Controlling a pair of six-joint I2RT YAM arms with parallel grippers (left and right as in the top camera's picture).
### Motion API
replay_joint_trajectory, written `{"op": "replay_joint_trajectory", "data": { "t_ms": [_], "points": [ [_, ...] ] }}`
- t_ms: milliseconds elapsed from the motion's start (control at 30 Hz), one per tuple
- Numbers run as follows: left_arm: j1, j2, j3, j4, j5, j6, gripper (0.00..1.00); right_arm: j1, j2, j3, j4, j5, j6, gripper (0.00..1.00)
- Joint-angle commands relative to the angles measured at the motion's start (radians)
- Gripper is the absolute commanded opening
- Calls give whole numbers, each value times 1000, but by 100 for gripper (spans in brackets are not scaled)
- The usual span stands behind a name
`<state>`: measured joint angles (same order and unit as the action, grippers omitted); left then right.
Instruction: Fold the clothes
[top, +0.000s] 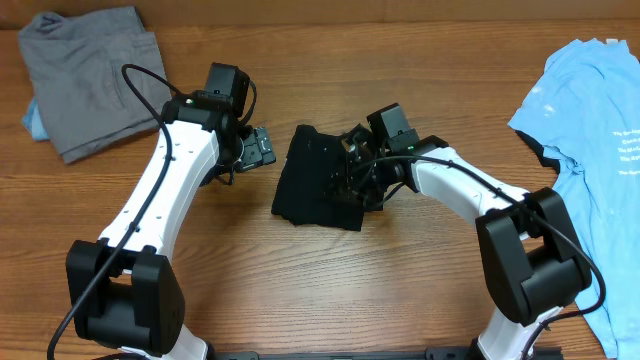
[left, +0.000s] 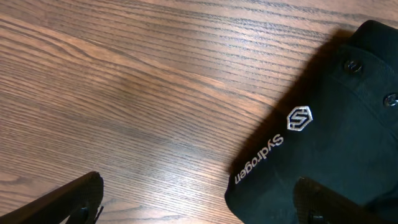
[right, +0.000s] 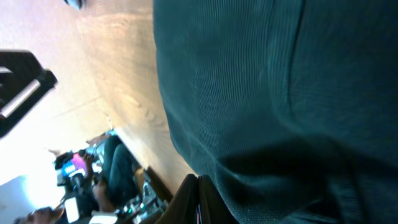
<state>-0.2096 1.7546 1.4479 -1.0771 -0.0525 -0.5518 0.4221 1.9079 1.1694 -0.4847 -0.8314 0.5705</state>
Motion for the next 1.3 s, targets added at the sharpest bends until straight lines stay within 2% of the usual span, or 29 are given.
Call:
{"op": "replay_joint_trajectory", "data": {
  "t_ms": [0,200,267,300,400,467,533,567,600,700,767,967,1167,1267],
  "points": [
    [-4,7,-7,1,8,-9,100,0,47,-49,7,-20,-40,4],
    [-4,8,-7,1,9,-9,100,-13,122,-122,20,53,-74,9],
    [-5,8,-7,0,10,-9,100,-13,139,-122,16,61,-74,8],
    [-5,8,-7,1,10,-9,100,-13,140,-122,8,81,-72,4],
    [-5,8,-7,8,31,14,100,-14,120,-108,2,90,-70,4],
    [-5,8,-7,21,69,49,100,-14,51,-70,-63,145,-70,4],
    [-5,8,-7,45,95,57,100,-14,-45,-16,-196,305,-69,4],
    [-5,9,-7,56,108,60,100,-14,-79,4,-246,367,-63,7],
    [-5,14,-7,83,155,83,100,-14,-144,43,-340,482,-39,18],
    [-8,53,-7,127,241,119,100,-14,-252,85,-444,562,-40,70],
    [-8,89,-7,149,284,132,100,-14,-300,86,-464,560,-40,98],
    [-10,262,-7,239,505,247,100,-12,-341,84,-519,558,-55,100],
    [-9,361,-7,301,560,345,100,-12,-341,84,-524,558,-57,100],
    [-7,401,-7,312,657,412,100,-12,-342,84,-520,562,-75,100]
  ]
}}
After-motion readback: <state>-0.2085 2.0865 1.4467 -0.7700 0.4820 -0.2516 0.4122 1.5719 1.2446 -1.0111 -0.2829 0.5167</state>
